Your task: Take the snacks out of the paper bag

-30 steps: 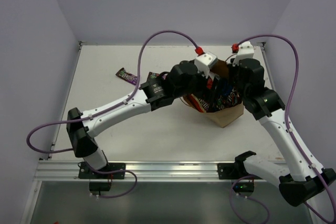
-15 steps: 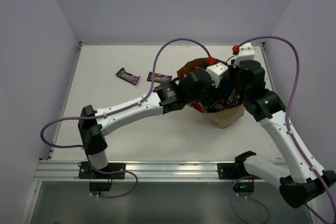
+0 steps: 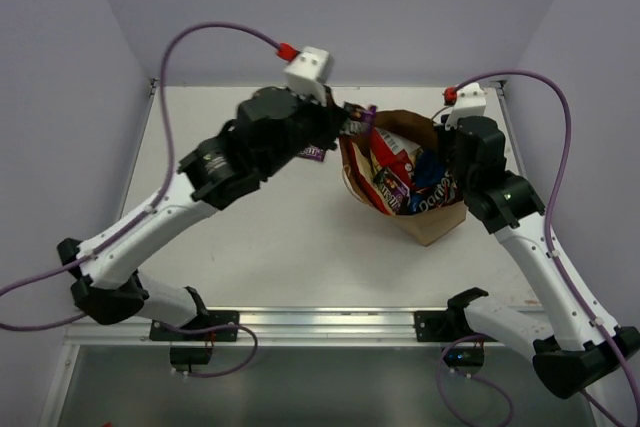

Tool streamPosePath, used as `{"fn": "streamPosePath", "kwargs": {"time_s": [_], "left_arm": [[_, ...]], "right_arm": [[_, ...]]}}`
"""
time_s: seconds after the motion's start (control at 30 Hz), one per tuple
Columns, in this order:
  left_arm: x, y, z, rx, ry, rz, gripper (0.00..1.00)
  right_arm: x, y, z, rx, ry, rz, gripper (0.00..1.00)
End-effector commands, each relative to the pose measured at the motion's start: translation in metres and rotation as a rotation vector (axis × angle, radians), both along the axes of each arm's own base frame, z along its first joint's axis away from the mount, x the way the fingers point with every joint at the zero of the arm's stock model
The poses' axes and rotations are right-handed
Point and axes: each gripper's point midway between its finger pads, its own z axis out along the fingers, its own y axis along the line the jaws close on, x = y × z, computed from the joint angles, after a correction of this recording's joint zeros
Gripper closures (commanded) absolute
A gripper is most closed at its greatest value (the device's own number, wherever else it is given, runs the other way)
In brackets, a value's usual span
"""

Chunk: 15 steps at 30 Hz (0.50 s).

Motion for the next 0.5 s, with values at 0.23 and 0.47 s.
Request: {"fn": "streamPosePath", "kwargs": {"time_s": [0.23,0.47], "left_arm": [[0.049,0.195,-0.002,0.027,-0.031,0.562,1.00],[0.100,0.172,-0.108,0.102,0.114,0.453,1.00]], "right_arm": [[-0.004,-0.006,0.017,0.017,-0.057,-0.020,1.00],[0.000,-0.002,0.007,0.015,-0.030,-0.012,1.00]]}}
